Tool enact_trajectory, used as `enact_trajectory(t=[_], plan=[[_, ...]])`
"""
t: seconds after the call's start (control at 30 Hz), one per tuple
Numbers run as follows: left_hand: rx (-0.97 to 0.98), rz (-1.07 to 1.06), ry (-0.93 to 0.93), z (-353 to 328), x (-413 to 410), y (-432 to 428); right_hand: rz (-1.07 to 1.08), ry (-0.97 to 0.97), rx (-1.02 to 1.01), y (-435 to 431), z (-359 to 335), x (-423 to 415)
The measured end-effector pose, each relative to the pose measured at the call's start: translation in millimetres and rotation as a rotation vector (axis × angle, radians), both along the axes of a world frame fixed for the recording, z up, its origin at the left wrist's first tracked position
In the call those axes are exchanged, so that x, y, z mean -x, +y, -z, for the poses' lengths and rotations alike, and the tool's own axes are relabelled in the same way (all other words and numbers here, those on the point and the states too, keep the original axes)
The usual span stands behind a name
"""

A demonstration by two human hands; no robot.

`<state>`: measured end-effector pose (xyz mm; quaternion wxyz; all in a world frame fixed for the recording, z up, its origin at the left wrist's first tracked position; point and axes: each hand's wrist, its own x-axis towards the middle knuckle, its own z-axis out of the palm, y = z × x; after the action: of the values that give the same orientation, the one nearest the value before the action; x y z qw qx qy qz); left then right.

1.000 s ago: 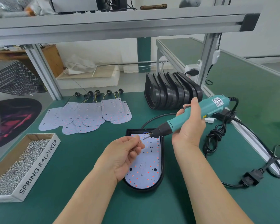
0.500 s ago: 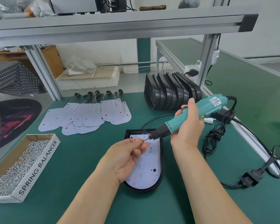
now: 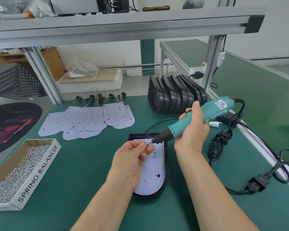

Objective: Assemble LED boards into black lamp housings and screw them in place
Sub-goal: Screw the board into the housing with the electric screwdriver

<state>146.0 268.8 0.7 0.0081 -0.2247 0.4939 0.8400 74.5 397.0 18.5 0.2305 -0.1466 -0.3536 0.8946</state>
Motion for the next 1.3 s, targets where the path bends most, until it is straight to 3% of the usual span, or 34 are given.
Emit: enact_trajectory(t=[0.17, 0.6, 0.73, 0.83, 1.0, 1.3], plan=[[0.286, -0.164, 0.157, 14, -7, 20, 0.007, -0.063, 0.022, -3, 3, 0], [0.335, -0.032, 0.063, 6, 13, -41, 0.008, -0.052, 0.019, 3, 2, 2], [0.775, -0.062, -0.033, 18, 21, -60, 0.008, -0.041, 0.018, 4, 3, 2], [0.969, 0.119, -0.116, 23, 22, -66, 0.006, -0.028, 0.015, 4, 4, 4], [0.853, 0.37, -0.146, 30, 27, -58, 0.005, 0.0, -0.019, 2, 5, 4], [0.711, 0.364, -0.121, 32, 26, -46, 0.078, 0.092, -0.216, -12, -5, 6]])
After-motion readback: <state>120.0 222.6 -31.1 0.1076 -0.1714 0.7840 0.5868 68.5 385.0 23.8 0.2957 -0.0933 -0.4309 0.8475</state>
